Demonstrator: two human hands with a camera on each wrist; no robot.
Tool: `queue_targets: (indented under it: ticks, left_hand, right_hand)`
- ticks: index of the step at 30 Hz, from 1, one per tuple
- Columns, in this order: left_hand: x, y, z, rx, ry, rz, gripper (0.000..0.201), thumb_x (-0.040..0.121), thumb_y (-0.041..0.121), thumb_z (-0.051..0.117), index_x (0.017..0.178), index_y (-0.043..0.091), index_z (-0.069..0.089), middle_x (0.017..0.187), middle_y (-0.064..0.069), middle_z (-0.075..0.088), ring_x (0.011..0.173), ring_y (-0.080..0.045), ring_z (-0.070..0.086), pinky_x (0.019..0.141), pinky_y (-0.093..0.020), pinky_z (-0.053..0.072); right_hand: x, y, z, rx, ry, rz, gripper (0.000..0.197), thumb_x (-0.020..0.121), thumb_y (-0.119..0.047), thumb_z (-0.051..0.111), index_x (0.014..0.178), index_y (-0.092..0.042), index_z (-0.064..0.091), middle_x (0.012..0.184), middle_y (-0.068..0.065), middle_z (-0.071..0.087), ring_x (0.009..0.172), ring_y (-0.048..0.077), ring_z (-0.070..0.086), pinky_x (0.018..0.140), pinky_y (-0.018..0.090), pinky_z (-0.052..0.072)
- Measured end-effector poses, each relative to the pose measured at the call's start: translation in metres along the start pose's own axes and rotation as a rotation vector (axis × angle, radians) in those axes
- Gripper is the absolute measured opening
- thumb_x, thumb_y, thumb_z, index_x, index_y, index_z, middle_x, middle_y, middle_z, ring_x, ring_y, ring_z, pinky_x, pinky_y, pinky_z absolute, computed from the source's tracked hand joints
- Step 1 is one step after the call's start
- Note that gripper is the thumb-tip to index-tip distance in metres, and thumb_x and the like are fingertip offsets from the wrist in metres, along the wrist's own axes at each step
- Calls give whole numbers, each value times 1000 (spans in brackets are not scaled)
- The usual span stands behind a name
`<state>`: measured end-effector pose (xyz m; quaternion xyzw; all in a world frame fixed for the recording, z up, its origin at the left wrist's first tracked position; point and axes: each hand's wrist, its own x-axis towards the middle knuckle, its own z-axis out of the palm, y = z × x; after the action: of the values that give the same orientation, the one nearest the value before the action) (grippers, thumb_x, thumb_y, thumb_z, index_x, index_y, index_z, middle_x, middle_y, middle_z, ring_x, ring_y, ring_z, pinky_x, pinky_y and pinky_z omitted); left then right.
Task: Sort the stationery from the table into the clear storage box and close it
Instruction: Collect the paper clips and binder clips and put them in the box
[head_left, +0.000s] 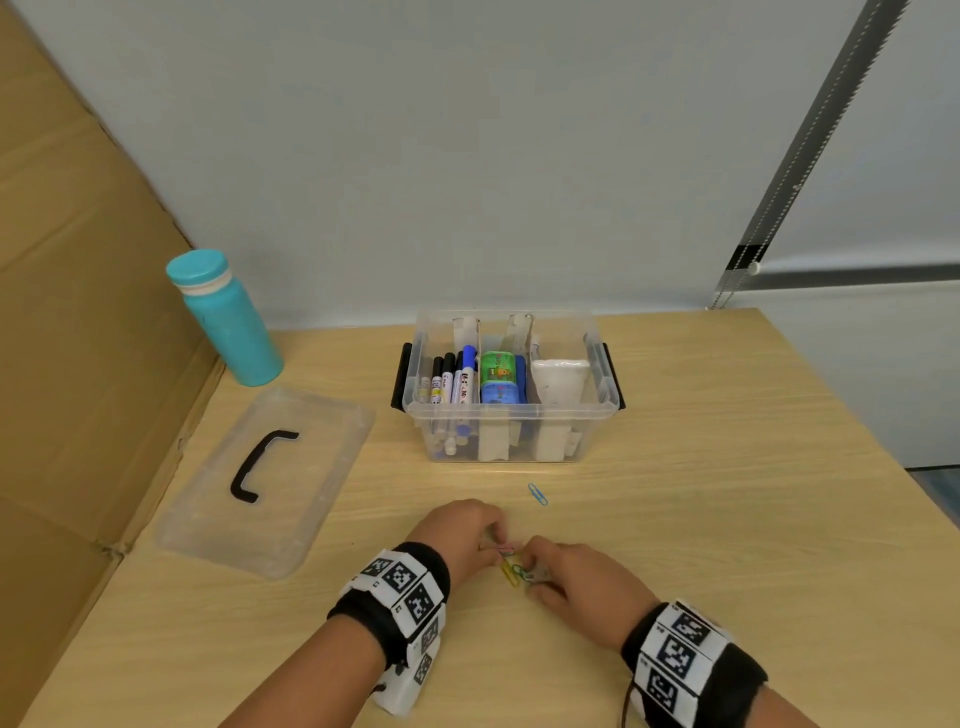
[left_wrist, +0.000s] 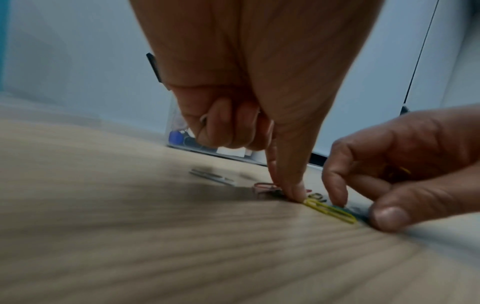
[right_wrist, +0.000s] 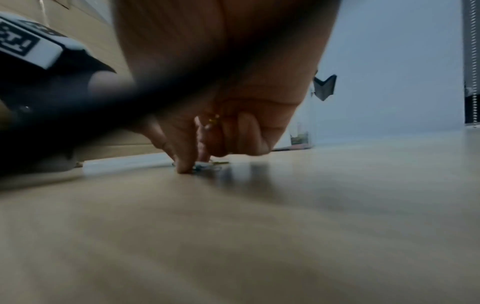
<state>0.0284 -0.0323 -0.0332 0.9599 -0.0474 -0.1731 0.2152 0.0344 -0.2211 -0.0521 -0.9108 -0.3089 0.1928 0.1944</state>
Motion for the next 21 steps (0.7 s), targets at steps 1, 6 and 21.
queue_targets:
  ticks: [1,6,21]
  left_hand:
    - [0,0,0,12,0,3,22,87,27,62,107,18,63,113,-2,60,104,-19,55,85,-26,40]
    - [-2,3,3,76,16,10,20,91,26,56,107,16,62,113,-3,59,103,-20,56,87,-29,41]
    - [-16,-14,7,-281,195,-42,9,93,29,53,88,23,59,91,6,55,82,-7,54,75,-18,44]
  right_hand:
    - [3,-2,0,-41,5,2,21,91,-32,49,110,-23,49,106,1,63,93,23,60,74,33,44]
    - [13,-11,1,-242,-48,48,25,92,-26,41,111,-10,46,113,13,60,102,32,57,68,33,36]
    - [7,18,-22,1469,-86,300,7,70,-13,41,72,-9,46,64,7,47,46,14,36,41,21,25]
